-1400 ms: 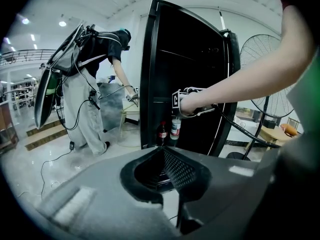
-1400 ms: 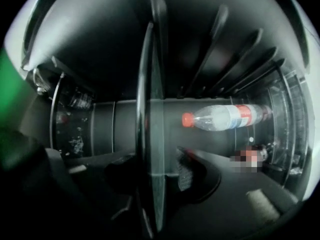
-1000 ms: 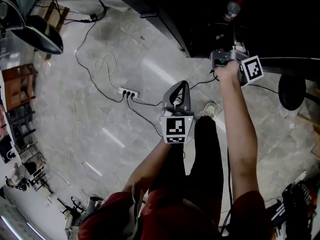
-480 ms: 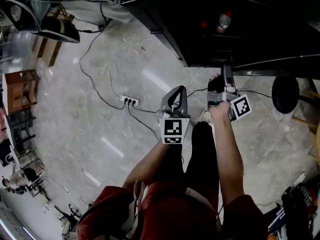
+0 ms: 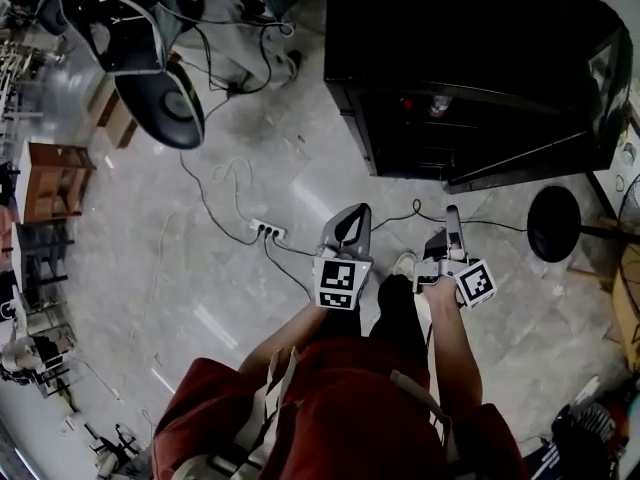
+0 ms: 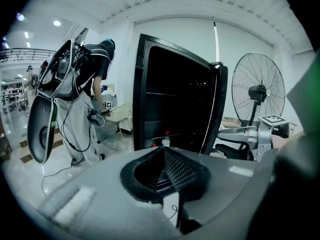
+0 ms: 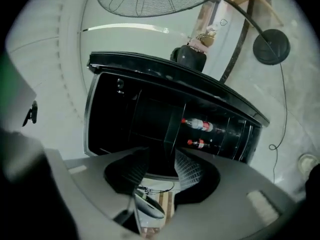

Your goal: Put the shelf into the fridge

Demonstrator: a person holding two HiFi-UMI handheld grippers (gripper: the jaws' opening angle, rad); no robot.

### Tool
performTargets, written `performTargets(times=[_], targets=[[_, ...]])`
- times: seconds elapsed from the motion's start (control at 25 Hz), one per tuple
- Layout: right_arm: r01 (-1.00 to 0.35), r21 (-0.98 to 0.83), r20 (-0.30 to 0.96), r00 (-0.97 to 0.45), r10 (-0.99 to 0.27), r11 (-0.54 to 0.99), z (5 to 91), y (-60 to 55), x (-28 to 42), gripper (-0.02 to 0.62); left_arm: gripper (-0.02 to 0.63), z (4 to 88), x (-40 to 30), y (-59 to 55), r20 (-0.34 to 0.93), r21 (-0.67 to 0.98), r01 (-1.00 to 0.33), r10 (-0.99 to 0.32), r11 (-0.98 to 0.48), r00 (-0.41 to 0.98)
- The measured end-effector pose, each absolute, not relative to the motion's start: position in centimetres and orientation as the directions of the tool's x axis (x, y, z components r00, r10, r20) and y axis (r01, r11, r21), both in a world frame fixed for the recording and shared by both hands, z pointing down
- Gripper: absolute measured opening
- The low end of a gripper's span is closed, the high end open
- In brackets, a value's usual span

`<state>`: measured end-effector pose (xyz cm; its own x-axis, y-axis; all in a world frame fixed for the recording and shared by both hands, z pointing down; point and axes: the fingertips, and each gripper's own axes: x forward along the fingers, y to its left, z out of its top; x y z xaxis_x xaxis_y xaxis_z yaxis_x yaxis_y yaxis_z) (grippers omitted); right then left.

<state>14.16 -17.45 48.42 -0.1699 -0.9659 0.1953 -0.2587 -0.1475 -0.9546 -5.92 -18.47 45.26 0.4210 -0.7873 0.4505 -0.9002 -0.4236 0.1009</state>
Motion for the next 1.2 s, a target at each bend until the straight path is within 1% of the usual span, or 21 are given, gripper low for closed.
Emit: performTargets(times=[0.12, 0.28, 0.48, 0.6, 0.72, 0.88, 1.0, 1.08, 1.2], targets=[[-0.290, -0.948, 0.194, -0.206, -0.959, -0.130, 46.0, -16.0, 13.9, 0.138, 0.006, 43.0, -6.4, -18.4, 0.446, 0.085, -0.904, -0.796, -0.418, 0.410], [-0.353, -0.931, 0.187, -0.233, -0.954, -0.096, 42.7, -15.0, 14.3, 0.138, 0.006, 39.5, -6.5, -18.8, 0.402, 0.079, -0.906, -0.818, -0.416, 0.411], [-0.520, -0.849, 0.092, -0.329, -0.940, 0.099, 35.6, -16.1, 13.4, 0.138, 0.006, 34.0, -7.1, -19.5, 0.320, 0.027, -0.897, -0.846, -0.441, 0.426], [-0.606, -0.781, 0.069, -0.324, -0.944, 0.151, 31.9, -16.7, 13.7, 0.138, 0.006, 30.8, -7.3, -20.2, 0.263, -0.010, -0.894, -0.864, -0.448, 0.430], [-0.665, -0.718, 0.012, -0.306, -0.952, 0.205, 28.6, -17.4, 13.8, 0.138, 0.006, 27.8, -7.3, -21.1, 0.201, -0.042, -0.891, -0.877, -0.452, 0.436], [-0.800, -0.550, -0.029, -0.269, -0.963, 0.240, 24.5, -18.0, 13.2, 0.138, 0.006, 23.7, -7.8, -22.2, 0.104, -0.060, -0.897, -0.896, -0.438, 0.431], [-0.901, -0.363, -0.055, -0.236, -0.970, 0.240, 21.4, -18.4, 12.8, 0.141, 0.006, 20.6, -8.1, -22.9, 0.025, -0.076, -0.904, -0.907, -0.420, 0.420], [-0.943, -0.231, -0.075, -0.229, -0.971, 0.240, 19.6, -18.7, 12.6, 0.142, 0.006, 18.7, -8.0, -23.0, -0.033, -0.091, -0.908, -0.910, -0.410, 0.414], [-0.968, -0.029, -0.113, -0.243, -0.963, 0.248, 17.1, -19.1, 12.3, 0.142, 0.006, 16.7, -7.7, -22.9, -0.093, -0.097, -0.907, -0.904, -0.409, 0.417]])
